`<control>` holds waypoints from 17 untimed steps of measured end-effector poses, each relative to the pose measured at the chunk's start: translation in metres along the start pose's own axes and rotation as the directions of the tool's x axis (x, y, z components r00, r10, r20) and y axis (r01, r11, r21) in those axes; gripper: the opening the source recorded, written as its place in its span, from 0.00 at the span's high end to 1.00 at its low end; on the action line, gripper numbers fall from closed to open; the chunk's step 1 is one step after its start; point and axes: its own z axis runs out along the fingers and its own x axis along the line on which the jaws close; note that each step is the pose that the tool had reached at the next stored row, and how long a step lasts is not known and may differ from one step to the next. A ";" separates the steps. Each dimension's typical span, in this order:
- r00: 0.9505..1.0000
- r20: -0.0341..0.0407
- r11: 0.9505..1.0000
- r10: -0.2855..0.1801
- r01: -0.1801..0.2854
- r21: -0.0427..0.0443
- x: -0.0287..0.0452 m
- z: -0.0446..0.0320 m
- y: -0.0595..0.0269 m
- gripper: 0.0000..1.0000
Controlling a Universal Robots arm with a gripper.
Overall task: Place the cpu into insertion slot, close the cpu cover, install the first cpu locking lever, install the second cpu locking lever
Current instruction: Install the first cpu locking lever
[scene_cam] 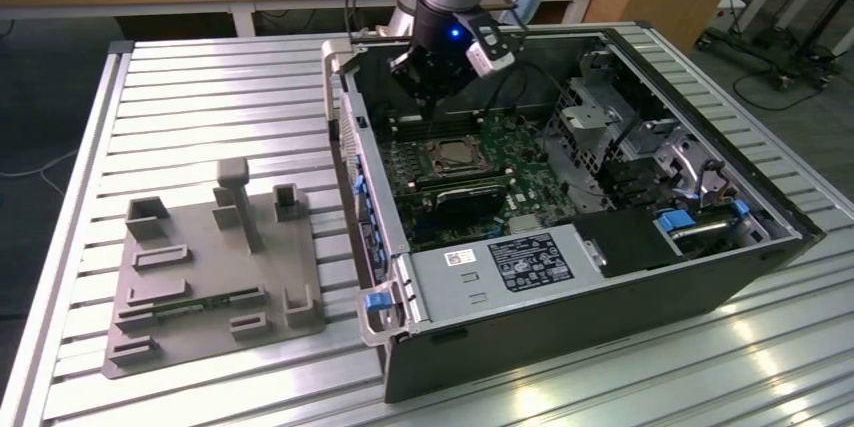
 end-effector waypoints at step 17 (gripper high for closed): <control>1.000 0.000 1.000 -0.007 0.007 0.000 -0.0084 0.0014 0.0012 0.89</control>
